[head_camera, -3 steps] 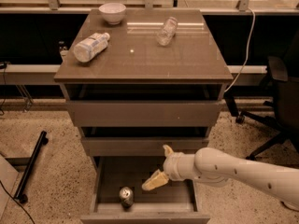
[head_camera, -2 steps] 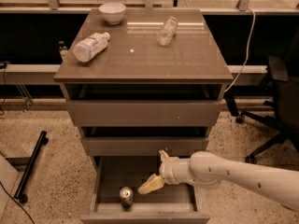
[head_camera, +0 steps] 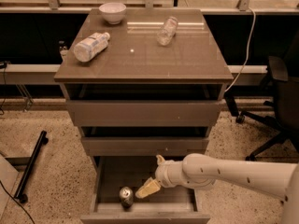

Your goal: Pick 7up can from bottom drawer and place on counter

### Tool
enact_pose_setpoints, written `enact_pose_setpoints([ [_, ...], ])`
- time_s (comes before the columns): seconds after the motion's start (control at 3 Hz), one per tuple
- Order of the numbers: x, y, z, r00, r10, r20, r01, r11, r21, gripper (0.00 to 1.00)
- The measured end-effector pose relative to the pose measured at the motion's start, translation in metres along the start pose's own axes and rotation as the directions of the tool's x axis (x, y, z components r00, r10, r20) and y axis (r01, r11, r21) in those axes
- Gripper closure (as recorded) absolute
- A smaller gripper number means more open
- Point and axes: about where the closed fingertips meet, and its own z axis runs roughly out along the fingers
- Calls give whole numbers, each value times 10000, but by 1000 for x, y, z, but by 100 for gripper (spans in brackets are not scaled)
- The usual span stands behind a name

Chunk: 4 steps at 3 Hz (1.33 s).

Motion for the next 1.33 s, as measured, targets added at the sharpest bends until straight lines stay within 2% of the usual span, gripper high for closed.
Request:
enact_pose_setpoints([
  [0.33,26,3,36,9986,359,-400,-365,9992,-135,0],
  [0.67,63,8,80,9946,776,-687,-796,9965,-260,0],
  [1.0,92,17,121,9895,1155,-866,-1211,9907,-621,0],
  [1.33,115,26,161,9841,1578,-812,-1656,9810,-1008,0],
])
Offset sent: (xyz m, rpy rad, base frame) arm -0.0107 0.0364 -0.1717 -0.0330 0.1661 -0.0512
